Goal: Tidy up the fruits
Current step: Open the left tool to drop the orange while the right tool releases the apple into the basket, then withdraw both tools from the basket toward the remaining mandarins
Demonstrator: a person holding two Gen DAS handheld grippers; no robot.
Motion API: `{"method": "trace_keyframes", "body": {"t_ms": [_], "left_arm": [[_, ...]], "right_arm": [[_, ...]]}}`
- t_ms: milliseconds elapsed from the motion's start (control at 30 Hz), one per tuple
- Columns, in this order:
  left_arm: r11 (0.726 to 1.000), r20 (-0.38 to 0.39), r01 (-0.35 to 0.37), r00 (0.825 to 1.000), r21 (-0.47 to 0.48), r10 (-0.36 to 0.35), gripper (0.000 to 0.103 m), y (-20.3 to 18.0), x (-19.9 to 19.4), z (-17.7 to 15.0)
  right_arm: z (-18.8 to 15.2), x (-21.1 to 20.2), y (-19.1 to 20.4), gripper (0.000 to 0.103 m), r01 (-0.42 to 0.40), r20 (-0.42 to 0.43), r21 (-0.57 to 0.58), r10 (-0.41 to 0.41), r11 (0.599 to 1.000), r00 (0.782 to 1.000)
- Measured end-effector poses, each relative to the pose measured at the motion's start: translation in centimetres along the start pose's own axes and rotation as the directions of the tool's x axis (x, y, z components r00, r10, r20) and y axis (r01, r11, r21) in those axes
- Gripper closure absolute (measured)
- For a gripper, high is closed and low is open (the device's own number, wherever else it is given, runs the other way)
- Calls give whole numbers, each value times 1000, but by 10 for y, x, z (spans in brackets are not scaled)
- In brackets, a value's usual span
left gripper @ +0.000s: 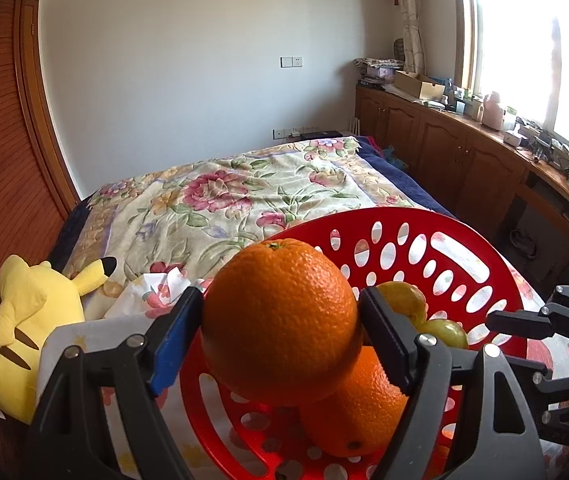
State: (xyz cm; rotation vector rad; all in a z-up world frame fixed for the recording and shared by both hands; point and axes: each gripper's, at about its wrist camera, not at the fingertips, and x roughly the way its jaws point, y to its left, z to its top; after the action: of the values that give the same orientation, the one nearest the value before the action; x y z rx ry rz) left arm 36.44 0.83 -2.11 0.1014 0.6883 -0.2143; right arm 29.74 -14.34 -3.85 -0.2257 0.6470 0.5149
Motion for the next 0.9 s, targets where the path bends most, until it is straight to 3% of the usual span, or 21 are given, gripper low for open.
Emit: {"method": "trace_keyframes", "body": {"t_ms": [400,900], "left_arm": [[1000,23,12,1000,25,-13,25,-11,-5,0],[997,85,52,995,55,-57,24,-27,-59,-25]], "right_arm": [[-6,0,1,75,-2,-4,11,2,1000,1000],[-9,-27,15,74,-17,41,78,13,997,999]]}}
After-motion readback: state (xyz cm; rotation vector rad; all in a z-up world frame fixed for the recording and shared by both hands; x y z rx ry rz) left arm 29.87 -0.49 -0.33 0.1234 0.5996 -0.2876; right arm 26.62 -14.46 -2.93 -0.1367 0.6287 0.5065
